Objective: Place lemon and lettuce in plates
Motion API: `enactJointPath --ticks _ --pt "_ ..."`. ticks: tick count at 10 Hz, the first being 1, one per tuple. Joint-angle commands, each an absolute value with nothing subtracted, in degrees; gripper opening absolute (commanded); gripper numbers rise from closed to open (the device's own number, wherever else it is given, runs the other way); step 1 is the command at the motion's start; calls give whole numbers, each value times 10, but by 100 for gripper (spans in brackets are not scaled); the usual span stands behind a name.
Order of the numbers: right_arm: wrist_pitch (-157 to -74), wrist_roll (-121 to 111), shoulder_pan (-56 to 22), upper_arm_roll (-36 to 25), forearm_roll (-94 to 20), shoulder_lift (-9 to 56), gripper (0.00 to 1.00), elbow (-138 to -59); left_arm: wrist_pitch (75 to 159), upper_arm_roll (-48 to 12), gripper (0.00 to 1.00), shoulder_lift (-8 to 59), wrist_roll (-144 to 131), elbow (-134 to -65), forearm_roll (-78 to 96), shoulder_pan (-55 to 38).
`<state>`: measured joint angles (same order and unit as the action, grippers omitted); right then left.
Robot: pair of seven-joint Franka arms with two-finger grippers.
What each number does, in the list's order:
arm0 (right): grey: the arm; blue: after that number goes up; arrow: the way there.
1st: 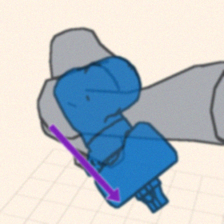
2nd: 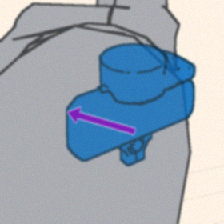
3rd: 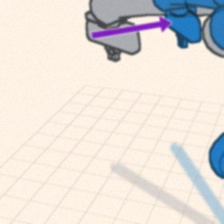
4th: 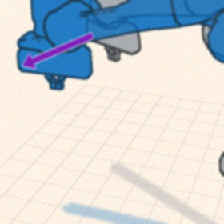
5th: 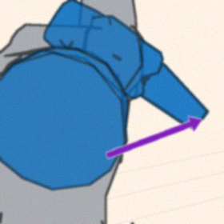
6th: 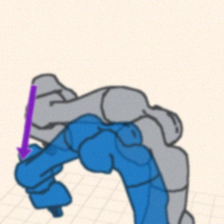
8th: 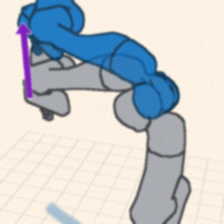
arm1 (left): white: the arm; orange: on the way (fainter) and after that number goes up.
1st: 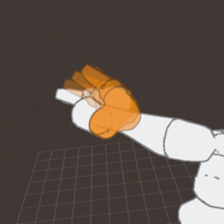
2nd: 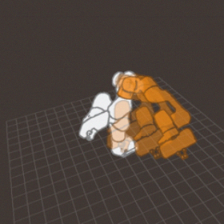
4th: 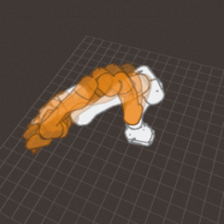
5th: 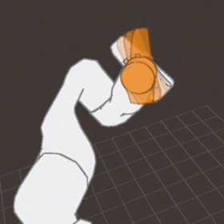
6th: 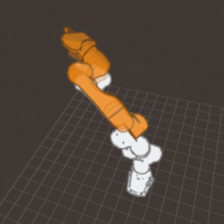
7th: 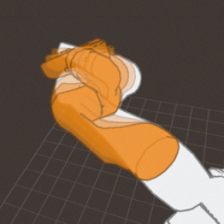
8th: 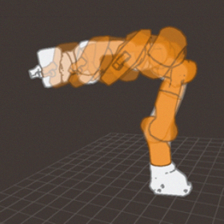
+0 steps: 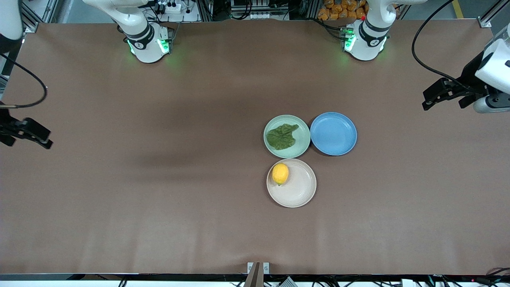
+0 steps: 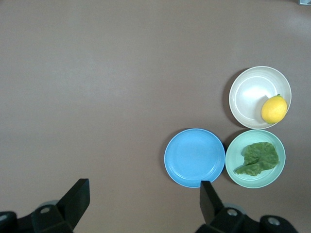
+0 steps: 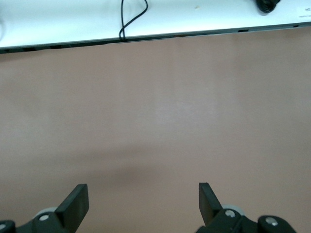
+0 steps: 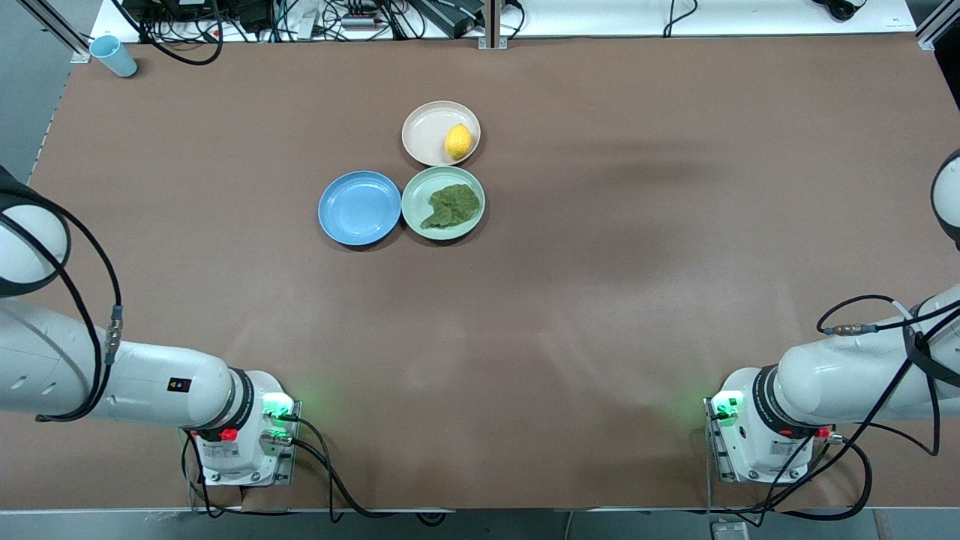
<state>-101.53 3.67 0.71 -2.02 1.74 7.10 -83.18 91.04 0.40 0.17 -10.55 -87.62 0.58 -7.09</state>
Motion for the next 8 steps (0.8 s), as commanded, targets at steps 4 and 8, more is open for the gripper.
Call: enactJointPath --ticks 4,8 --pt "-990 12 37 -12 15 21 100 -855 892 7 100 -4 -95 -865 10 -67" --pt "-955 4 46 -3 13 -4 100 -874 889 -2 100 -6 -97 -865 2 -60"
